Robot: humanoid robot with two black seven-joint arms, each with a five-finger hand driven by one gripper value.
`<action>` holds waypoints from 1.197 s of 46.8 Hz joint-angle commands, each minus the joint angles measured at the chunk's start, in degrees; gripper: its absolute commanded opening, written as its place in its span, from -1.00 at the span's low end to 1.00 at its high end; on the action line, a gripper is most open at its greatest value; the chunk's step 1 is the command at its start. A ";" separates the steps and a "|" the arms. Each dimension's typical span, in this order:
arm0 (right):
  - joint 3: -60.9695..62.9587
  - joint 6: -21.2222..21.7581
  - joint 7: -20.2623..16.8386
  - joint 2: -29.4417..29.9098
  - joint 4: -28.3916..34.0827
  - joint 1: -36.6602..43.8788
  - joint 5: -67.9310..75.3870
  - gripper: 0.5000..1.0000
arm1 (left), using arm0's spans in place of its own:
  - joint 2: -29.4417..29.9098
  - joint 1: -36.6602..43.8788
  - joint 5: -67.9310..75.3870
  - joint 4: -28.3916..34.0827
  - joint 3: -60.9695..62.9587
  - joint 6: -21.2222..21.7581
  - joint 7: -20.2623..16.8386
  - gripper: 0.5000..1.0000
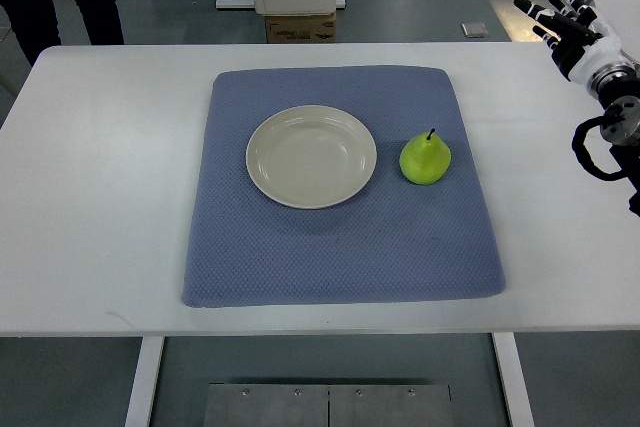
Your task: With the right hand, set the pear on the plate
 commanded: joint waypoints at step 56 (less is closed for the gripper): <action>0.53 -0.18 0.70 -0.26 -0.87 0.07 0.09 1.00 | 0.00 -0.17 -0.02 0.00 0.00 -0.31 0.00 1.00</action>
